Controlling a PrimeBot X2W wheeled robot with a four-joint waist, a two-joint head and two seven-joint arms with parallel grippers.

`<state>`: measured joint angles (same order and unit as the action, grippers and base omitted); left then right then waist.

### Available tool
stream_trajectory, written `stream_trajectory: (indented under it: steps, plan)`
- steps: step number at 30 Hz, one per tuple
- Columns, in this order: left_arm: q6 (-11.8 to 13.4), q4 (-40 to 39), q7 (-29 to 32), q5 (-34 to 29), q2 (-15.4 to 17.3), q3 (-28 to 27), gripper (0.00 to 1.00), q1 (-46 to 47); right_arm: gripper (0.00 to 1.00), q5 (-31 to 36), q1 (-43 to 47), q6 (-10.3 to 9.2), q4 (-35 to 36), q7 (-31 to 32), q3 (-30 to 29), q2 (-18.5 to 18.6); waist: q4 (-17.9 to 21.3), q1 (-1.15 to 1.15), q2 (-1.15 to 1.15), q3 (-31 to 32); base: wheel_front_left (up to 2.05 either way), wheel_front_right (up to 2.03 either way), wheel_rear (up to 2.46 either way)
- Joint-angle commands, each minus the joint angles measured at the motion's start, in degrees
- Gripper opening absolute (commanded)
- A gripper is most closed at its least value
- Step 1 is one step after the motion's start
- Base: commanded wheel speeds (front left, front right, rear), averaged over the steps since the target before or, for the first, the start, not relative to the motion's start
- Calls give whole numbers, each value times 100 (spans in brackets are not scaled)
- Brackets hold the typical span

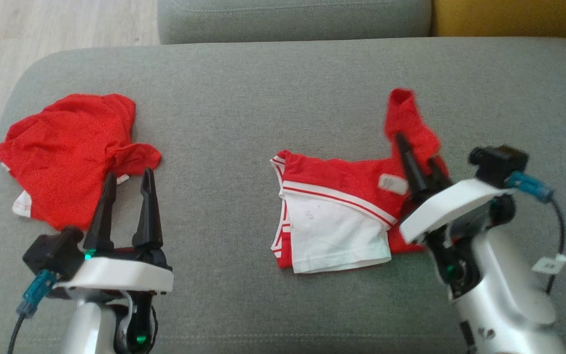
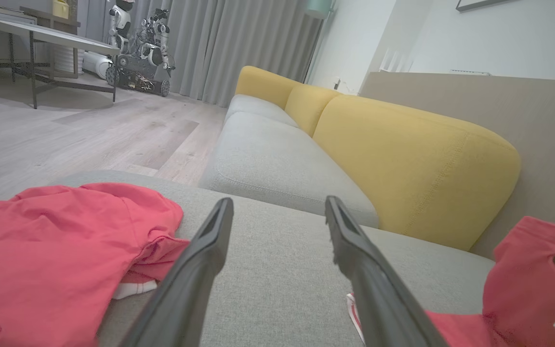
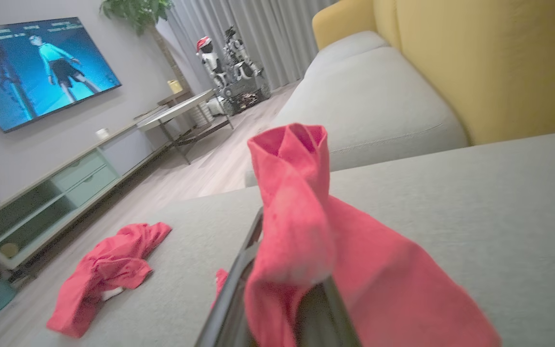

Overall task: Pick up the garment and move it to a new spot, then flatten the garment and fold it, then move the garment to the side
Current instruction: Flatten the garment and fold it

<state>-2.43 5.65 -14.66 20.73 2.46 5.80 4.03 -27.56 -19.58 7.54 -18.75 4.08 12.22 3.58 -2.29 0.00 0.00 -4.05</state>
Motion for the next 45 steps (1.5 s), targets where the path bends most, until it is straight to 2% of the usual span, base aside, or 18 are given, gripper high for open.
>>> stream_trajectory:
  steps: [1, 9, 22, 23, 24, 29, 34, 40, 45]
  plan:
    - [38, -184, -34, 27, 42, -160, 100, 146, 0, -119, -43, -5, 300, 16, 281, -68, -45, 0, 0, 13, 0, 0, 0]
    - [48, -188, -34, 85, 42, -161, 100, 156, 0, -492, -8, -5, 140, -168, 1022, -69, -204, 0, 0, -95, 0, 0, 0]
    - [57, -149, -34, 153, 42, -46, 100, 278, 0, -1148, -493, -5, -1073, -761, 2084, -69, -459, 0, 0, -369, 0, 0, 0]
    - [55, -141, -34, 152, 42, -45, 100, 284, 30, -1172, -527, -5, -1191, -797, 2153, -69, -472, 0, 0, -375, 0, 0, 0]
    - [52, -131, -34, 150, 42, -48, 100, 290, 100, -1230, -550, -5, -1284, -819, 2231, -69, -484, 0, 0, -379, 0, 0, 0]
    - [55, -101, -34, 139, 42, -113, 100, 290, 100, -1477, -702, -5, -1494, -957, 2584, -69, -461, 0, 0, -337, 0, 0, 0]
    - [63, -92, -34, 118, 42, -142, 100, 266, 100, -1515, -887, -5, -1577, -1095, 2582, -70, -366, 0, 0, -251, 0, 0, 0]
    - [64, -118, -34, 88, 42, -162, 100, 213, 100, -1259, -1193, -5, -1601, -1202, 2203, -70, -164, 0, 0, -119, 0, 0, 0]
    - [69, -179, -34, 71, 42, -194, 100, 183, 100, -612, -1338, -5, -1531, -1199, 1600, -70, 7, 0, 0, -55, 0, 0, 0]
